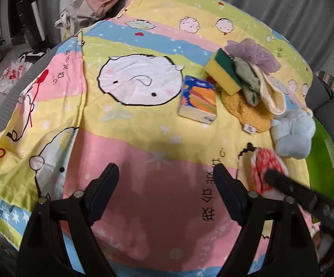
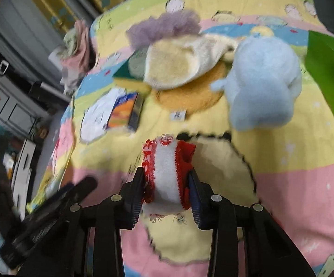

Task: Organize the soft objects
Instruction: 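Grasp the red-and-white knitted sock with the right gripper and lift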

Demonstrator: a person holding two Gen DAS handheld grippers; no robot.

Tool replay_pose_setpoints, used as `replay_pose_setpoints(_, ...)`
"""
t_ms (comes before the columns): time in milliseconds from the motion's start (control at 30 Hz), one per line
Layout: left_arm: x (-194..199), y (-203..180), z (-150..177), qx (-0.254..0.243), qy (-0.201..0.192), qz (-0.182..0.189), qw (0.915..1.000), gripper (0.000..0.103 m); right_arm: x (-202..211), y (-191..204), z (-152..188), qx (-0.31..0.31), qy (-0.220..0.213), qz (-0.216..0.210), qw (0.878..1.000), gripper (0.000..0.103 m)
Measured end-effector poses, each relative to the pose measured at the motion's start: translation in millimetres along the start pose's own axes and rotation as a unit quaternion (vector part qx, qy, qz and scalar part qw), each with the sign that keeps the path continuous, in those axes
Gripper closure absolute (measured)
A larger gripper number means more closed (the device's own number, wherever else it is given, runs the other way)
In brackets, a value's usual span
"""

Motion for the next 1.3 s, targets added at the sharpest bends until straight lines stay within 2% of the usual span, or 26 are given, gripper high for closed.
replay_pose_setpoints(133,-6.4,0.5,4.5,0.014,0.022,0.009,0.9996,0.022,-6.6,-0.3,11.8,0.005,0.036,0.004,0.999,0.064)
replay_pose_setpoints(200,-6.5,-3.1,6.6,0.014,0.026,0.016,0.9995,0.021,-8.2,-4.3,12.8,-0.003,0.044,0.011,0.999,0.054)
replay_pose_setpoints(267,-5.2,-7.3,7.5,0.004,0.022,0.015,0.9996,0.022,-2.8,-9.4,9.8,-0.016,0.038,0.007,0.999,0.039)
replay_pose_setpoints(367,-3.1,-13.6,9.5,-0.005,0.019,0.024,0.9995,0.022,13.2,-17.8,0.5,-0.032,0.011,-0.005,0.999,0.032)
replay_pose_setpoints(467,-2.7,-21.3,13.4,-0.005,0.024,0.042,0.9988,0.023,17.9,-25.3,-4.6,-0.046,0.011,-0.026,0.999,0.032)
replay_pose_setpoints(600,-1.6,-38.1,20.9,-0.014,0.037,0.075,0.9964,0.029,16.6,-31.5,-5.6,-0.065,0.02,-0.04,0.997,0.035)
replay_pose_setpoints(667,-0.5,-47.7,25.1,-0.013,0.047,0.105,0.9933,0.034,16.0,-28.4,-4.6,-0.063,0.024,-0.055,0.996,0.052)
replay_pose_setpoints(733,-1.8,-55.8,30.2,-0.007,0.059,0.13,0.9898,0.044,12.0,-23.0,-1.9,-0.063,0.038,-0.082,0.994,0.058)
replay_pose_setpoints(800,-4.1,-63.3,35.2,-0.001,0.066,0.143,0.9876,0.05,6.7,-22.0,0.7,-0.068,0.047,-0.085,0.993,0.059)
replay_pose_setpoints(867,-2.4,-69.1,34.8,-0.009,0.059,0.15,0.9869,0.06,1.1,-23.3,1.9,-0.065,0.049,-0.064,0.995,0.059)
replay_pose_setpoints(933,-1.3,-73.2,35.1,-0.009,0.062,0.164,0.9845,0.068,-2.0,-25.5,2.8,-0.069,0.053,-0.063,0.994,0.059)
replay_pose_setpoints(1133,-6.3,-82.1,39.5,-0.001,0.076,0.195,0.9778,0.078,-13.3,-33.2,4.5,-0.084,0.066,-0.058,0.993,0.059)
replay_pose_setpoints(1200,-5.9,-87.3,39.1,-0.022,0.075,0.194,0.978,0.079,-15.8,-34.4,5.6,-0.086,0.07,-0.058,0.992,0.059)
replay_pose_setpoints(1300,-5.8,-94.4,39.5,-0.041,0.072,0.198,0.9767,0.086,-19.4,-34.2,7.4,-0.084,0.07,-0.064,0.992,0.059)
Point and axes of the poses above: each gripper's, at about its wrist camera, not at the fingertips, and x roughly against the way its jaws point, y to its left, z to its underside, the point moved 3 cm from there along -x, roughly the way its jaws point, and after that the axes turned 11 degrees about -y, right-handed, at the moved point
